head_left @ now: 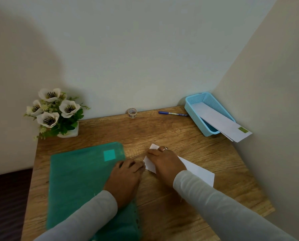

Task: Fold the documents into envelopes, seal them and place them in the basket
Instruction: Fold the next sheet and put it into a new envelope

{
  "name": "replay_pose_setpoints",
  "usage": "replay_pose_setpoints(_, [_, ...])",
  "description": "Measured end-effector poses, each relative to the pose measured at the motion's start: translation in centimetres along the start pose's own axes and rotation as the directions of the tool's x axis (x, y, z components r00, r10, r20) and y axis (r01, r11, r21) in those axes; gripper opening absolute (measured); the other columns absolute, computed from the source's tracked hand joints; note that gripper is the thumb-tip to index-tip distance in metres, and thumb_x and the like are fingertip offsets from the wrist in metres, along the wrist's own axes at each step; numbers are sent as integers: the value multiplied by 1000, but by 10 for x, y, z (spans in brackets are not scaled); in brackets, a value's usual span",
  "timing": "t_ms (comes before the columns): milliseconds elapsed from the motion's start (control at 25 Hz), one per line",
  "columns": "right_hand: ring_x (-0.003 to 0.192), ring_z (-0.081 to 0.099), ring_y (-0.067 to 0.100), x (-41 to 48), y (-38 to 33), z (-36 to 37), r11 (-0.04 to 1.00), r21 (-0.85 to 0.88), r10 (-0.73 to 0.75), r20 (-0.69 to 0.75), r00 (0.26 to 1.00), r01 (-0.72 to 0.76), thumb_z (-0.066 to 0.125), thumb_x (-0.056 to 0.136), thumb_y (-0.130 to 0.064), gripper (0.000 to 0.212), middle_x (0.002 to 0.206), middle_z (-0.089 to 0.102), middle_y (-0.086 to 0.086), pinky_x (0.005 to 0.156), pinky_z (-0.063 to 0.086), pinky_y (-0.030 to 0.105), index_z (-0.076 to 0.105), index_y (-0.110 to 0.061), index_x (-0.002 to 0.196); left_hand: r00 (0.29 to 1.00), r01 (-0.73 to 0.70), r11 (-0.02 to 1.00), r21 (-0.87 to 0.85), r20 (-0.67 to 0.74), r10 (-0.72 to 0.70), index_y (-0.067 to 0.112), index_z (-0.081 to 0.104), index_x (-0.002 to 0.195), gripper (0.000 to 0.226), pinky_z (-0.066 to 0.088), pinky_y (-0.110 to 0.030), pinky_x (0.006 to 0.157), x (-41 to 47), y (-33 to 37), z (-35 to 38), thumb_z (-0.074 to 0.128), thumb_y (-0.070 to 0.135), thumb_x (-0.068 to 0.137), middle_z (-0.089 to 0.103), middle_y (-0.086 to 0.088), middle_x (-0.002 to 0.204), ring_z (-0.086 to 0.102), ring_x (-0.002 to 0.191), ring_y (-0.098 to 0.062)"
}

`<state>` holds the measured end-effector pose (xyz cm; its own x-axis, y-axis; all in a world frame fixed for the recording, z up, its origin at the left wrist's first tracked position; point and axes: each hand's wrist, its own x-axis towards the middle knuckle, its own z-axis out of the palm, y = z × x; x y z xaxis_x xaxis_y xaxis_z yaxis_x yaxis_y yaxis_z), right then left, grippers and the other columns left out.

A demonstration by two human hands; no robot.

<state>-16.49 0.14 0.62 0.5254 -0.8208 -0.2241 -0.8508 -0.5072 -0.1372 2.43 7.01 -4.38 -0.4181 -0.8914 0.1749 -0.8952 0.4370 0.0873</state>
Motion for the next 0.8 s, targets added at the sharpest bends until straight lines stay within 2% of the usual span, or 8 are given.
replay_pose_setpoints(80, [137,43,29,-13,-10,6,999,33,-33,10,999,33,62,97,-19,58,155,45,1,114,41,44,42,-23,151,1000,8,1000,-10,-7,-8,23,73,119,48,58,-47,85,1,2,-1,82,39,75,72,2,118,67,106,-25])
replay_pose_setpoints(160, [138,42,29,-13,-8,6,1000,9,-20,2,1000,20,63,96,-20,62,157,41,0,115,39,44,39,-23,153,1000,7,1000,-14,-4,-7,22,73,120,47,57,-47,86,0,2,-1,82,38,76,71,1,120,67,107,-26])
replay_pose_setpoints(240, [136,43,29,-1,3,-2,998,-56,40,-11,999,-41,67,91,-18,71,157,40,1,113,41,44,35,-22,155,1000,-4,1000,-16,3,4,22,73,120,47,57,-46,86,0,1,-2,82,38,76,71,3,121,66,108,-24])
replay_pose_setpoints(360, [135,44,31,12,13,-17,987,-31,157,5,988,-156,64,89,-9,74,153,42,6,111,44,43,34,-22,155,999,-11,1000,-19,36,11,24,74,117,48,58,-44,83,1,1,-6,84,38,73,71,5,119,66,105,-22])
replay_pose_setpoints(560, [132,50,32,-22,-18,-6,995,4,98,103,990,-99,69,93,-18,71,153,43,10,111,45,45,33,-25,153,994,38,998,-57,102,-32,28,72,120,43,57,-42,86,3,2,-9,78,39,79,71,7,120,65,106,-20])
replay_pose_setpoints(640, [133,48,33,-18,-15,-5,992,-11,122,85,989,-122,68,93,-17,70,155,41,9,111,44,45,33,-24,154,988,54,996,-69,146,-43,27,66,129,43,52,-44,94,5,4,-13,67,37,88,66,6,131,60,116,-22])
replay_pose_setpoints(720, [134,45,33,-2,-6,-11,984,-54,171,79,982,-167,70,89,-17,74,156,39,5,110,45,46,34,-22,154,974,64,994,-91,224,-42,24,52,145,47,39,-47,109,8,7,-18,49,34,100,51,4,149,46,134,-25])
replay_pose_setpoints(800, [135,42,32,8,1,-15,977,-31,213,82,974,-211,68,87,-15,75,156,38,2,109,46,46,36,-21,155,964,89,992,-85,260,-64,23,41,152,49,29,-45,116,11,8,-24,38,34,104,40,3,157,34,142,-24])
